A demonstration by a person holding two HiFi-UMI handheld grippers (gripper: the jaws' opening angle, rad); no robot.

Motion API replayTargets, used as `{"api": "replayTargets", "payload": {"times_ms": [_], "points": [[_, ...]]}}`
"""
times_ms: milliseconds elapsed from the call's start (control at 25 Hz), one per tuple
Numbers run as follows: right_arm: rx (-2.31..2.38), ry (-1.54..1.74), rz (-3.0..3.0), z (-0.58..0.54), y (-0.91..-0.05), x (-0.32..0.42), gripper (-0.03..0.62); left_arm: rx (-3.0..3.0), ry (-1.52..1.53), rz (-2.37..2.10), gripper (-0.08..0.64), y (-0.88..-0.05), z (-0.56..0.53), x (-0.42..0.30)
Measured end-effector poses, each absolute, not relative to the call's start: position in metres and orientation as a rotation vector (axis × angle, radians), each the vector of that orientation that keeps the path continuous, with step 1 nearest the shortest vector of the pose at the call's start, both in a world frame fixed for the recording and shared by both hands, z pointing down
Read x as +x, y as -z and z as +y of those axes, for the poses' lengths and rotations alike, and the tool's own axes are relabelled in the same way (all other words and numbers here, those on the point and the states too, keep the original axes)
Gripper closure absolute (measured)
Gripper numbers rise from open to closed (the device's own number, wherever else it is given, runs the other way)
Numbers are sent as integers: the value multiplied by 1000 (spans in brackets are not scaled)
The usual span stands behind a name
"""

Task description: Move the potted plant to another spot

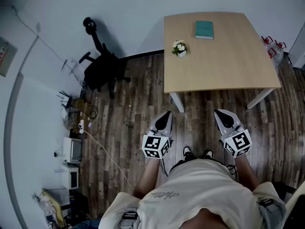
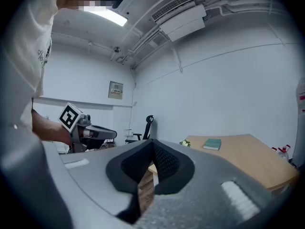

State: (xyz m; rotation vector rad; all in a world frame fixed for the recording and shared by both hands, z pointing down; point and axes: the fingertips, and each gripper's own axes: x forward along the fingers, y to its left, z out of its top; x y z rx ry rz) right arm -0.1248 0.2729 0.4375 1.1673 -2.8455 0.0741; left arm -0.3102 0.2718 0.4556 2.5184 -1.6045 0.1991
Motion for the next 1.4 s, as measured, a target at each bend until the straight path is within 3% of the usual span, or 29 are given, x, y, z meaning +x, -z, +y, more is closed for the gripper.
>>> {"api": "replayTargets", "payload": {"times_ms": [560,680,840,920,1040,1200,1400], "points": [[1201,-121,-2849,272,-439,-124,591,2514,-197,-1612,540,-456,274,-312],[1226,-112,-2843,273,-436,-117,591,2502,-193,-1629,454,-455,271,-311],[1263,-142,-2828,273,-439,-99,591,2504,-148,-1628,248,-454,268,-307],[1264,-159,-2821,274,-443,-93,591,2525,-70,-1632,180,-446,270,-305],[1269,-176,-2812,275,-448,-88,591,2531,-28,-1672,153,-439,271,-307],[1274,-196,-2815,276,-448,-90,591,2486,-41,-1763,19,-436,266,-320],[1280,-206,-2817,279,-453,-90,591,2490,-80,-1754,-9,-440,264,-321]]}}
